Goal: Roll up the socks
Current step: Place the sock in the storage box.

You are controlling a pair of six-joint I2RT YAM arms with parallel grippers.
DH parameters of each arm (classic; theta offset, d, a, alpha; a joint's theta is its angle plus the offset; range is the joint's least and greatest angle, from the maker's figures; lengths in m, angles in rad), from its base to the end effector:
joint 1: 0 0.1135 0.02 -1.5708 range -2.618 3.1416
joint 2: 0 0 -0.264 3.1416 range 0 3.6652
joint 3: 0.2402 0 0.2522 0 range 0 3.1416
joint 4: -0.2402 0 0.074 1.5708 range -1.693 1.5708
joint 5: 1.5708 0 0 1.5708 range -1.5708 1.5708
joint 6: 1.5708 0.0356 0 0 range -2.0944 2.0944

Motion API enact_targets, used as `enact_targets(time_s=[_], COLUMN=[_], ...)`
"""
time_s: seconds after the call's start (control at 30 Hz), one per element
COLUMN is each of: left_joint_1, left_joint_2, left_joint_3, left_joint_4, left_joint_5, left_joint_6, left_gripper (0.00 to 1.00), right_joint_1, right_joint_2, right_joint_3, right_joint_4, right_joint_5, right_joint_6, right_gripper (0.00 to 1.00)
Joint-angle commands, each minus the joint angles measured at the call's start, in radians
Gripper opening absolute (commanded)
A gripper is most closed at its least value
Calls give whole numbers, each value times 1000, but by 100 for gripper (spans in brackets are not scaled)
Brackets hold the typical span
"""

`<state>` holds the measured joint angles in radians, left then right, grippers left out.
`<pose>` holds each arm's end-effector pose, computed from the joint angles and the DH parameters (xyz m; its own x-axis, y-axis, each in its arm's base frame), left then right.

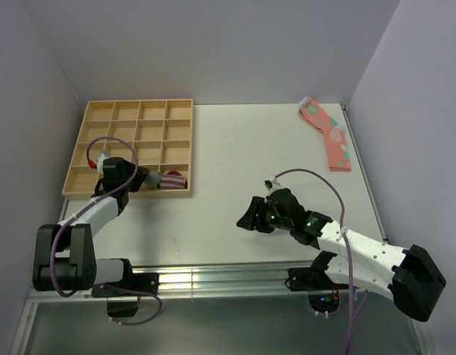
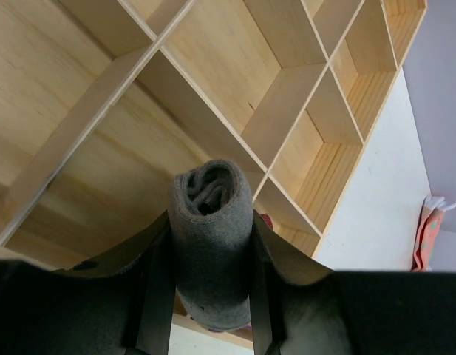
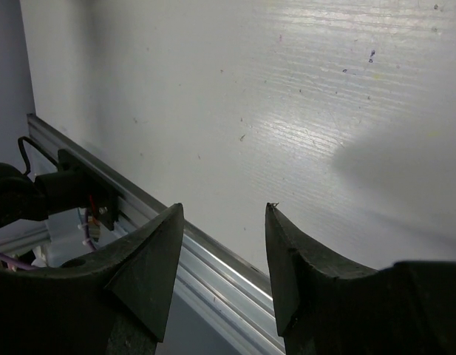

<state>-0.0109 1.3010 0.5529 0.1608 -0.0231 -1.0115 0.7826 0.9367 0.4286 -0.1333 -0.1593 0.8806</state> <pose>0.2612 -0.0020 0.1846 -0.2869 -0.8443 -0.4525 -0.4741 0.5357 -0.6988 0.1338 0.1410 0.1941 -0.8765 0.2022 -0.4370 -0.1735 0.7140 0.6783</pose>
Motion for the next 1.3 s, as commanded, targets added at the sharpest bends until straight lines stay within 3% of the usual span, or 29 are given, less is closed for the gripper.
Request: enact_targets(time_s=[0.0, 0.27, 1.27], left_joint_1=[3, 8, 35], left_joint_2=[33, 106, 310], left_joint_3=[-4, 4, 182], left_joint_4=[71, 71, -242], left_joint_5=[-1, -9, -176], left_joint_6=[-16, -39, -59], left_gripper=[0, 0, 0], right_joint_1=[-5, -6, -6], right_joint_2=[1, -9, 1], right_joint_3=[-14, -42, -88], right_joint_4=[61, 75, 113], right_joint_5=[-12, -14, -20], right_joint_6=[-12, -5, 11], right_gripper=[55, 55, 54])
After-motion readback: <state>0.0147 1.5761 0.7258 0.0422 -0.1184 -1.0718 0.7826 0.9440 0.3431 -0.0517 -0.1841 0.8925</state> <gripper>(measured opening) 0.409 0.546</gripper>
